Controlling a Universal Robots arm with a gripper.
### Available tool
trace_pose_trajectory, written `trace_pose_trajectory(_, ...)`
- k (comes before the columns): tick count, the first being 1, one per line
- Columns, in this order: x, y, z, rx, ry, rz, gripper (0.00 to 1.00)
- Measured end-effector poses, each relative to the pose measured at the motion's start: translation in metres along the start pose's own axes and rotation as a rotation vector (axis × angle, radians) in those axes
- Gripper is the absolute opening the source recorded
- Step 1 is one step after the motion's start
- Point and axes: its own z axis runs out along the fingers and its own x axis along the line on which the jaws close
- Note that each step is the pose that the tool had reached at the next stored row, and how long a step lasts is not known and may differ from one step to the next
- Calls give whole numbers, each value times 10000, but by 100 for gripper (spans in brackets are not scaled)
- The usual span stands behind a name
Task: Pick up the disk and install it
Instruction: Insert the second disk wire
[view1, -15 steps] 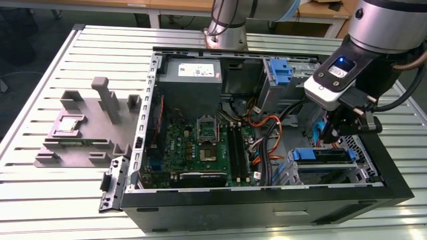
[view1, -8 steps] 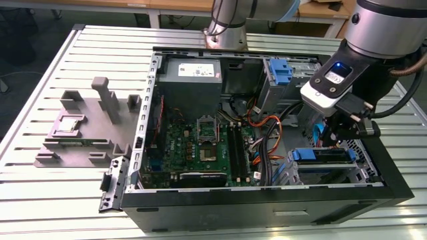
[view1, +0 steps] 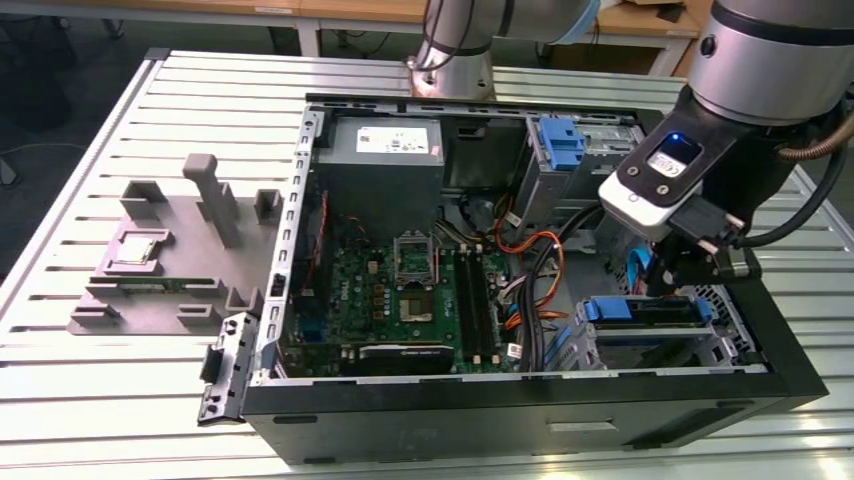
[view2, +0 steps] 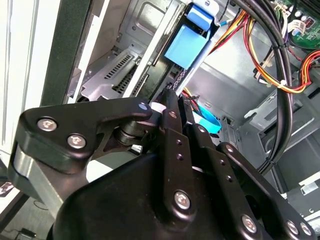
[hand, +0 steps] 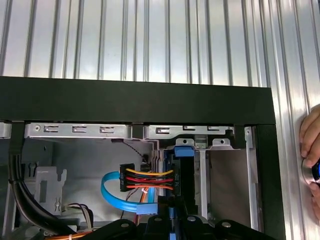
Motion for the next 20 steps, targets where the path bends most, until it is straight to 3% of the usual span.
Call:
trace_pose_trajectory(10,-91,-11,29,-67,262,48,16)
trace_pose_trajectory(15,-111,-11,37,-59,615,100,16)
trace_pose_trajectory(20,-162,-12,46,-57,674,109,16)
